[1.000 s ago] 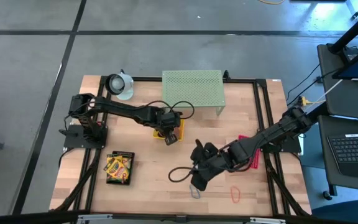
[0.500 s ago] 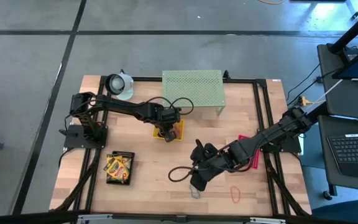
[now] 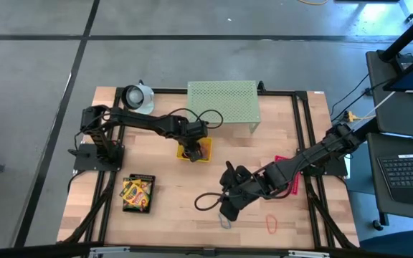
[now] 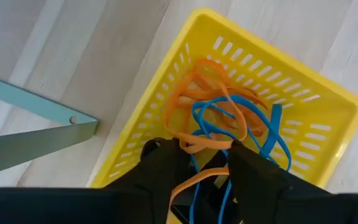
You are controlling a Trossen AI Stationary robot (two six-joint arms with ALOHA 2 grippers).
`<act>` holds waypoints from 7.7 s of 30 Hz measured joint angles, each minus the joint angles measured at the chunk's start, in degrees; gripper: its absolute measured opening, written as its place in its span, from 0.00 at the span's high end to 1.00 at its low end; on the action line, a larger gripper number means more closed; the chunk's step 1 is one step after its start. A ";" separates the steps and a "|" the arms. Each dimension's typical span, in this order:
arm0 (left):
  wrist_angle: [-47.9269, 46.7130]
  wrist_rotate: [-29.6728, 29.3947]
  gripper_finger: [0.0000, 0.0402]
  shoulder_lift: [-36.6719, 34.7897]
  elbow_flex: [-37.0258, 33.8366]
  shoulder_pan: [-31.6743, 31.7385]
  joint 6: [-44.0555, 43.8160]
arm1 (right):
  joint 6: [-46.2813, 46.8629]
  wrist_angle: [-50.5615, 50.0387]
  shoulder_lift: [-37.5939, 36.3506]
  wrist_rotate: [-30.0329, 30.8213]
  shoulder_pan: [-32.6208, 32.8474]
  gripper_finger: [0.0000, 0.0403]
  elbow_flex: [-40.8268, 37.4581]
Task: Pick & Place Office Desk Supplies
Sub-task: Put the blue rubber band into the yellow bin, then put the orange rubber band into the yellow bin
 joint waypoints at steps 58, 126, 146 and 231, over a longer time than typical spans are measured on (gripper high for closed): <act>-2.37 19.10 0.63 -14.15 -0.01 -21.82 -7.97 | 12.21 0.74 24.13 -8.36 3.45 0.97 0.09; -10.95 -3.32 0.63 -23.59 -0.07 -23.75 -26.07 | -31.66 12.97 10.14 -10.31 -32.60 1.00 0.00; -11.77 -3.18 0.63 -23.59 -0.07 -23.76 -27.53 | -31.23 12.67 10.99 -12.90 -32.54 0.71 -0.02; 11.05 -1.67 0.63 -19.57 -0.04 -27.69 -8.96 | 63.72 1.59 3.98 -6.34 30.04 0.97 -29.64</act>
